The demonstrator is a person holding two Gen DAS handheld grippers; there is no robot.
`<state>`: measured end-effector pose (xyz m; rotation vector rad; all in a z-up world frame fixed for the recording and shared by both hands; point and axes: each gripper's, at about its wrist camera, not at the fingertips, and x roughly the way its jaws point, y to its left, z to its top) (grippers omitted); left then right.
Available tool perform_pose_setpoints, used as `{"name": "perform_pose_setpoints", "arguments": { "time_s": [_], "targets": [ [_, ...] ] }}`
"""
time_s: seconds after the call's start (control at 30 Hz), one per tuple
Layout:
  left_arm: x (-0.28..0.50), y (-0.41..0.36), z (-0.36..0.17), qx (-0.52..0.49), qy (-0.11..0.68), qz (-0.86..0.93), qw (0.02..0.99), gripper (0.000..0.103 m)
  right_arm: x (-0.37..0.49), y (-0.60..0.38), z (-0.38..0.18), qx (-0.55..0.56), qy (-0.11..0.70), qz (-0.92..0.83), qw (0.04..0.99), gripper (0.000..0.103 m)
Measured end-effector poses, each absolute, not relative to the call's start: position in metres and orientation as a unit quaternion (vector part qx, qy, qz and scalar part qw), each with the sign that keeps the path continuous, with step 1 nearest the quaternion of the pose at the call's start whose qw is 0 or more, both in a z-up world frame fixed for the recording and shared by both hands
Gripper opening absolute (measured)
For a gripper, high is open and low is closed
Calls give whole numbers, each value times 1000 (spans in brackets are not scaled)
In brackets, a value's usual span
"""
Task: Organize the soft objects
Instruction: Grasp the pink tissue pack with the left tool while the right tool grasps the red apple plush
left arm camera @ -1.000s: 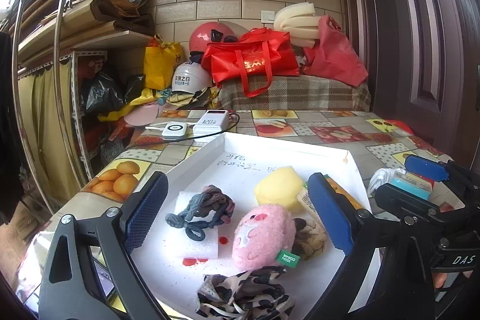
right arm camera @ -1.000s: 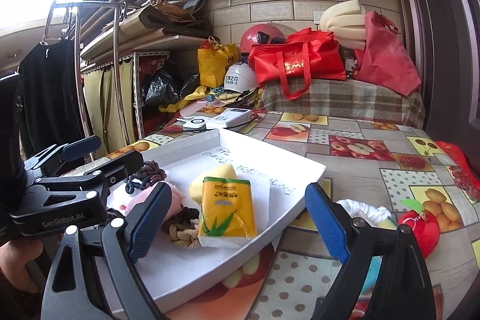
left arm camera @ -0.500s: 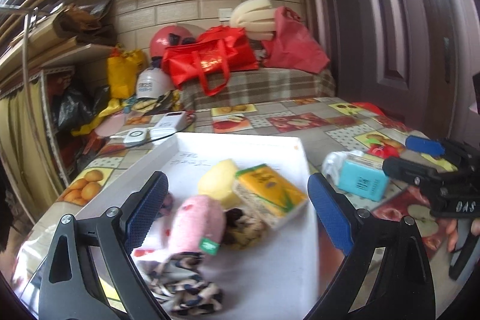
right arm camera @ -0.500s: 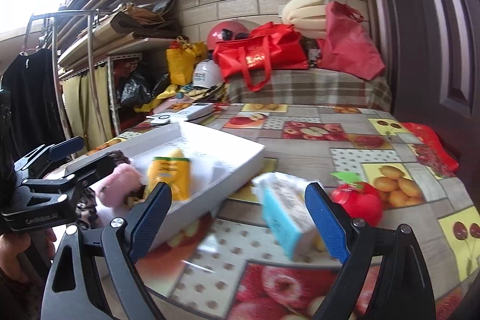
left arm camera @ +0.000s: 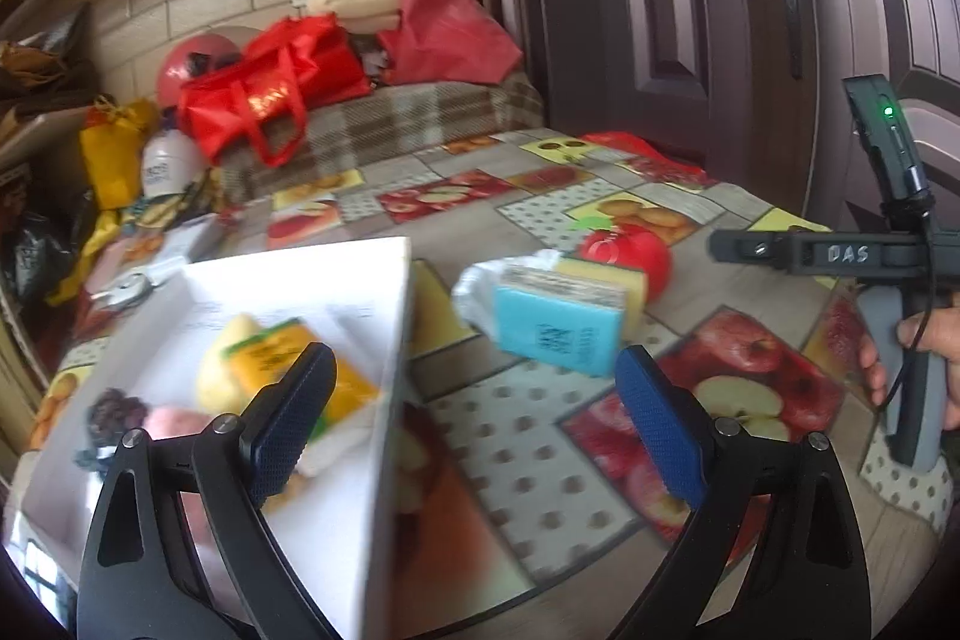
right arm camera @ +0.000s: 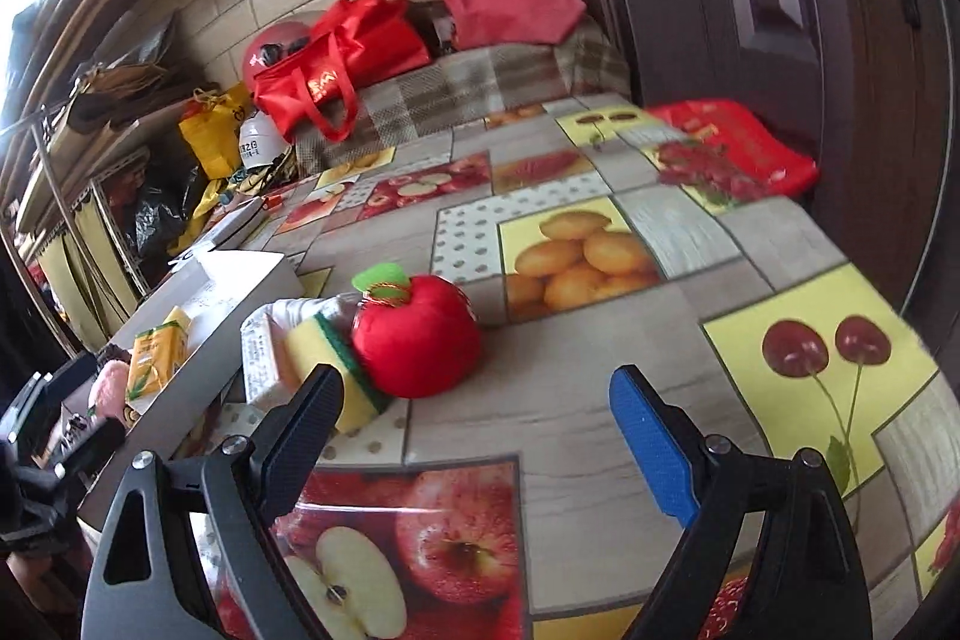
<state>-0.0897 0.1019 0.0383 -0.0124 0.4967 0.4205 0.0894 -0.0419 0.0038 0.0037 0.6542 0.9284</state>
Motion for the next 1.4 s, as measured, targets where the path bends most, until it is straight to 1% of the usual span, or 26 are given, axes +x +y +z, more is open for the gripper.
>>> {"name": "perform_pose_setpoints", "arguments": {
  "time_s": [0.1,0.23,0.33,0.4,0.43,0.5,0.57,0.7,0.8,0.97,1.03,1.2,1.27,1.3,1.33,1.37,1.4],
  "targets": [
    [-76,97,40,-38,236,202,950,95,89,-33,1,-17,325,445,834,90],
    [-66,112,45,-114,182,241,946,95,95,-27,7,2,303,450,840,90],
    [-38,125,39,-152,216,239,935,95,102,-16,11,26,285,454,844,90],
    [-21,130,34,-167,240,233,928,95,107,-1,10,28,292,458,839,90],
    [-15,132,31,-174,248,230,925,95,109,6,10,29,297,461,836,90],
    [-10,139,25,-188,273,243,912,95,115,19,7,27,317,455,831,87],
    [-14,146,20,-208,283,238,906,95,126,28,-1,23,356,452,818,87],
    [-30,133,24,-179,281,245,910,95,142,23,-13,58,396,458,794,87],
    [-30,126,22,-158,303,241,909,95,138,23,-12,52,392,462,793,87],
    [-29,125,17,-160,322,227,905,95,127,28,-6,21,371,471,800,87],
    [-26,126,14,-160,334,229,900,95,129,31,-6,16,375,468,800,87],
    [-7,115,6,-116,381,245,884,95,132,38,-10,7,393,461,796,86],
    [-7,116,4,-112,386,246,882,95,132,37,-10,6,391,461,797,86],
    [-7,116,4,-113,385,245,883,95,132,38,-10,6,392,461,796,84],
    [-8,116,4,-111,385,242,884,92,131,38,-10,7,392,463,795,78],
    [-9,115,4,-104,387,239,884,87,131,38,-10,8,393,468,791,75],
    [-9,113,4,-92,389,237,886,69,130,38,-10,8,392,474,788,67]
  ]
}}
